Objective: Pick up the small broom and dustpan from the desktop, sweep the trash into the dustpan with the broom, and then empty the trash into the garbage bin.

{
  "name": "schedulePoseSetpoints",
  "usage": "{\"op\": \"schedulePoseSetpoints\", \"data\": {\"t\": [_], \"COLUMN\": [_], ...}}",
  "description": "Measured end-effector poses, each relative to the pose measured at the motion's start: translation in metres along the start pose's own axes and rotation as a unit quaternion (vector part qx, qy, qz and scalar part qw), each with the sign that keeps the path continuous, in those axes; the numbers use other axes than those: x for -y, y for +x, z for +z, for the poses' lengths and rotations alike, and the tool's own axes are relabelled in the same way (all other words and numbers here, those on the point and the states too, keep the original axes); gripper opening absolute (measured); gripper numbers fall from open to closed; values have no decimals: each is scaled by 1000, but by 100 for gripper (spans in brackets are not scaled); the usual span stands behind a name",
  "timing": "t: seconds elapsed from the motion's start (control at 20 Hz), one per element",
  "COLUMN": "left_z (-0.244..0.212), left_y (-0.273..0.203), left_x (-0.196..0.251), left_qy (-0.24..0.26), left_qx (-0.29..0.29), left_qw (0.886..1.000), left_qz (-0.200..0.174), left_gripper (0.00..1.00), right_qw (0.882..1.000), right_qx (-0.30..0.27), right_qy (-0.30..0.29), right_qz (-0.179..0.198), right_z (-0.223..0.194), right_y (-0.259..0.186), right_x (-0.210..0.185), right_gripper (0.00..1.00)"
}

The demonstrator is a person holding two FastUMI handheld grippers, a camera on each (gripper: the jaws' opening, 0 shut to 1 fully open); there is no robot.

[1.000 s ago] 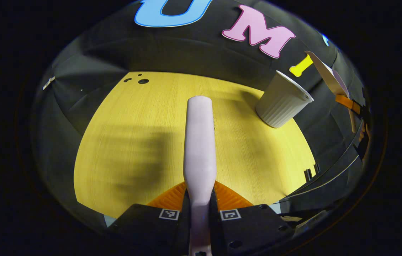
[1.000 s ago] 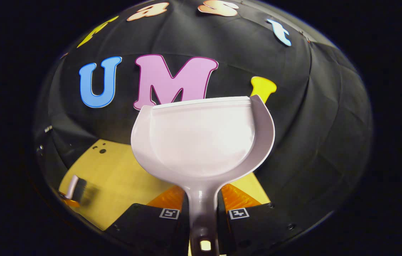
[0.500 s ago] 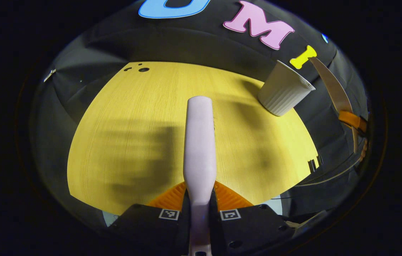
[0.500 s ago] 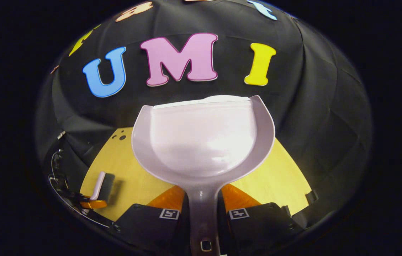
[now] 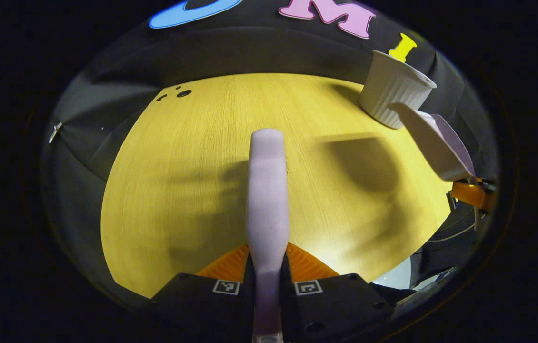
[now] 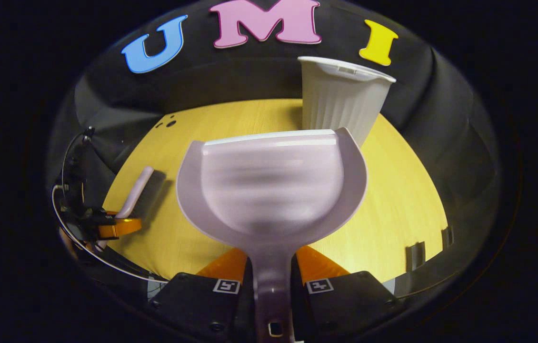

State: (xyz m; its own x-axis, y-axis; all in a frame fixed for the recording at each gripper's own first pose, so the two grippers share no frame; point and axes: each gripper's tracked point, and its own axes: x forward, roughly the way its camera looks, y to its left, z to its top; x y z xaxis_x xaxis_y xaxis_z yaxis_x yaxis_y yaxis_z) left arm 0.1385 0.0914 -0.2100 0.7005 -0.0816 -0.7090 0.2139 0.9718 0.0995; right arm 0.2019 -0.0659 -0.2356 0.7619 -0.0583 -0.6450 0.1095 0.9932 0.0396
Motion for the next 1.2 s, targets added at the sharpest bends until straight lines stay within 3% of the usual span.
{"op": "schedulePoseSetpoints", "data": {"t": [0.15, 0.55, 0.6, 0.65, 0.7, 0.75, 0.8, 0.85, 0.9, 0.95, 1.05, 1.15, 1.2], "left_z": [4, 6, 4, 3, 7, 9, 10, 8, 7, 8, 10, 11, 14], "left_y": [10, 24, 25, 26, 26, 27, 26, 25, 22, 21, 14, 7, 0], "left_x": [-3, -10, -8, -10, -11, -12, -12, -8, -4, 2, 13, 24, 28], "left_qy": [4, 19, 23, 25, 28, 30, 32, 30, 25, 19, 6, -6, -11], "left_qx": [-14, -50, -57, -60, -62, -64, -64, -64, -64, -65, -64, -58, -48], "left_qw": [1000, 996, 994, 994, 993, 993, 992, 992, 993, 994, 995, 997, 997], "left_qz": [13, 77, 85, 91, 96, 99, 103, 103, 99, 88, 73, 59, 57], "left_gripper": [24, 31, 29, 26, 32, 31, 27, 28, 37, 40, 58, 86, 100], "right_qw": [1000, 997, 995, 995, 994, 994, 993, 993, 992, 991, 991, 991, 991], "right_qx": [-27, -79, -91, -99, -104, -107, -112, -115, -120, -124, -125, -122, -120], "right_qy": [3, -25, -28, -26, -18, -14, -15, -12, -11, -12, -16, -24, -25], "right_qz": [3, 6, 11, 15, 21, 25, 27, 33, 37, 42, 51, 53, 57], "right_z": [-13, -24, -29, -32, -33, -33, -35, -35, -34, -33, -28, -24, -19], "right_y": [29, 80, 85, 88, 88, 88, 89, 89, 90, 90, 83, 78, 72], "right_x": [-5, -8, -7, -8, -10, -9, -9, -10, -8, -6, -1, 6, 8], "right_gripper": [36, 36, 29, 36, 36, 37, 30, 38, 40, 43, 72, 97, 100]}}
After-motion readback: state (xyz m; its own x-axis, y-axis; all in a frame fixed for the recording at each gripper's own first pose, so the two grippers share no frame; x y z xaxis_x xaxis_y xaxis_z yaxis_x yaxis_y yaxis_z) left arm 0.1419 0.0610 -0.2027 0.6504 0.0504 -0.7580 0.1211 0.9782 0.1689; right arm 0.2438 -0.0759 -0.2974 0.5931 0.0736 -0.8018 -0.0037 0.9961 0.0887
